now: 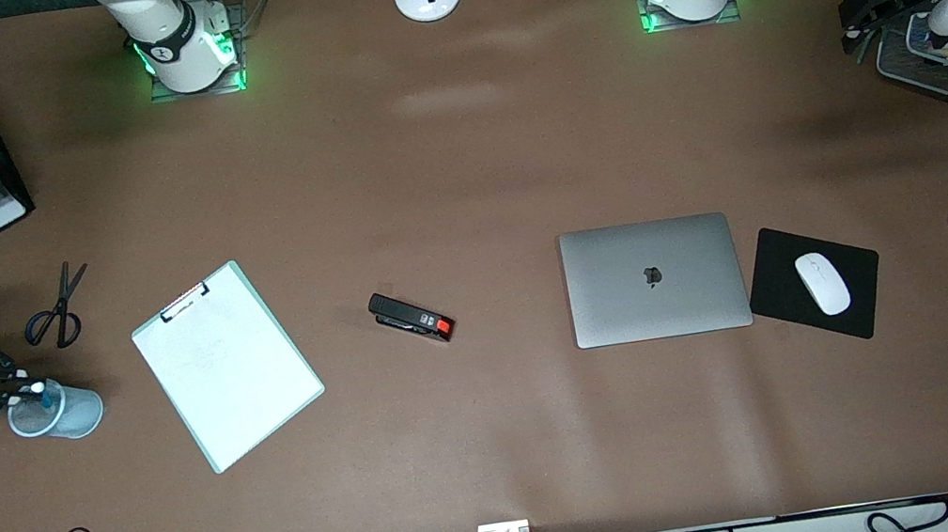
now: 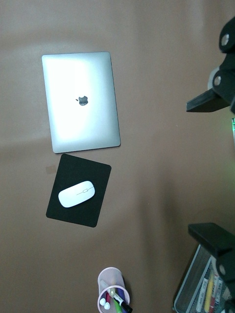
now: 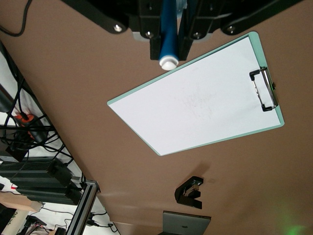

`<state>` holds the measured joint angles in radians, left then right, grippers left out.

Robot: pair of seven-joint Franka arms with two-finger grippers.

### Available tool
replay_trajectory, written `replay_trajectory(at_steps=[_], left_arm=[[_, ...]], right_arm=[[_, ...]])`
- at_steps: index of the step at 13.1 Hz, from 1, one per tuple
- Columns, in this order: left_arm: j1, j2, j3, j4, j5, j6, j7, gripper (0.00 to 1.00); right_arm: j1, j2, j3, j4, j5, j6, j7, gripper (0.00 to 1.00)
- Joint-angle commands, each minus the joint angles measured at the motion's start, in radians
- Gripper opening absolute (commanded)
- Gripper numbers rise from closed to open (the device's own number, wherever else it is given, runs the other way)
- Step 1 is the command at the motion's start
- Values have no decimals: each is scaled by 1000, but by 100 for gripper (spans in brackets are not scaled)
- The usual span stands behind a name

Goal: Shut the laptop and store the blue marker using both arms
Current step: 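Carry the blue marker with the right gripper over the blue mesh cup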

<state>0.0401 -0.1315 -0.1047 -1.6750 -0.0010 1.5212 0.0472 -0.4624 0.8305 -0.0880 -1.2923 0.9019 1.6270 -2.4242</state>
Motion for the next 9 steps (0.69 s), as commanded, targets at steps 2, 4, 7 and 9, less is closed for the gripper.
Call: replay_trajectory(at_steps=[2,4,7,9], left_arm=[[10,1,-6,1,3,-6,16,100],[10,1,-6,1,3,-6,17,100],[10,1,-4,0,3,-7,19,100],[10,1,-6,0,3,-10,19,100]], right_arm=[[-16,36,10,33,25,10,-42,1],[-24,45,10,33,25,13,-45,1],[-28,59,8,33,63,17,-81,1],[-36,67,8,33,74,19,-85,1]])
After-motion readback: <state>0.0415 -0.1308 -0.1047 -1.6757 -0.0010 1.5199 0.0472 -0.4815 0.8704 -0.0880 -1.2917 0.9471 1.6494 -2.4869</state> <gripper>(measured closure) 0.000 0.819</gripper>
